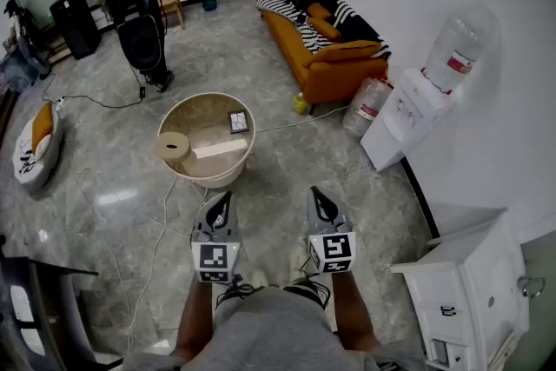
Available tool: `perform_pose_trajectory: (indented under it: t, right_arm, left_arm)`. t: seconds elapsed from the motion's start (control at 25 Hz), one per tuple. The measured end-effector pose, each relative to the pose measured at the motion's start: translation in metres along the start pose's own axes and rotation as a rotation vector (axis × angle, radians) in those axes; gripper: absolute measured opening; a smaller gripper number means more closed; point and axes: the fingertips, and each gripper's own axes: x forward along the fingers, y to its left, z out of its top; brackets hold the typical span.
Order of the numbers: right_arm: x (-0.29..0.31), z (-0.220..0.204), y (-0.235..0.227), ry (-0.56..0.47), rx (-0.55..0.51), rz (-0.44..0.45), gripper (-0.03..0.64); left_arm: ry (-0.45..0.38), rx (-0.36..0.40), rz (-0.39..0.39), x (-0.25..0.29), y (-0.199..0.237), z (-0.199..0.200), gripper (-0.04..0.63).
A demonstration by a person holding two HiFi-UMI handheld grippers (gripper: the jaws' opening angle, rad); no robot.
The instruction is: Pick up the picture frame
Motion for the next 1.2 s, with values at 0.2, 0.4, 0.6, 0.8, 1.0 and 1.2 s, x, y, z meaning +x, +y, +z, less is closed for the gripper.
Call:
perform_pose_trajectory:
  t: [0.2, 0.4, 0.6, 0.8, 1.0, 1.2]
  right_arm:
    - [0.008, -0.004, -0.007, 0.002, 0.005, 0.006, -0.002]
    - [0.020, -0.010, -0.018, 0.012, -0.002, 0.018, 0.000]
    - [0.050, -0.012, -0.037, 0.028, -0.010, 0.058, -0.001]
    - [0.084, -0.011, -0.059, 0.019, -0.021, 0.119, 0.000]
    - [0.115, -0.013, -0.092, 0.008, -0.022, 0.180, -0.001]
    - [0.137, -0.018, -0.117, -0.002, -0.021, 0.236, -0.001]
  left_arm:
    - [0.003, -0.005, 0.005, 0.012, -0.001, -0.002, 0.017]
    - [0.022, -0.016, 0.016, 0.027, -0.002, -0.008, 0.018]
    - [0.036, -0.028, 0.052, 0.055, 0.003, -0.006, 0.017]
    - [0.029, -0.039, 0.114, 0.088, 0.006, 0.000, 0.017]
    - [0.032, -0.044, 0.170, 0.123, -0.004, 0.007, 0.017]
    - [0.040, -0.041, 0.224, 0.148, -0.014, 0.008, 0.017]
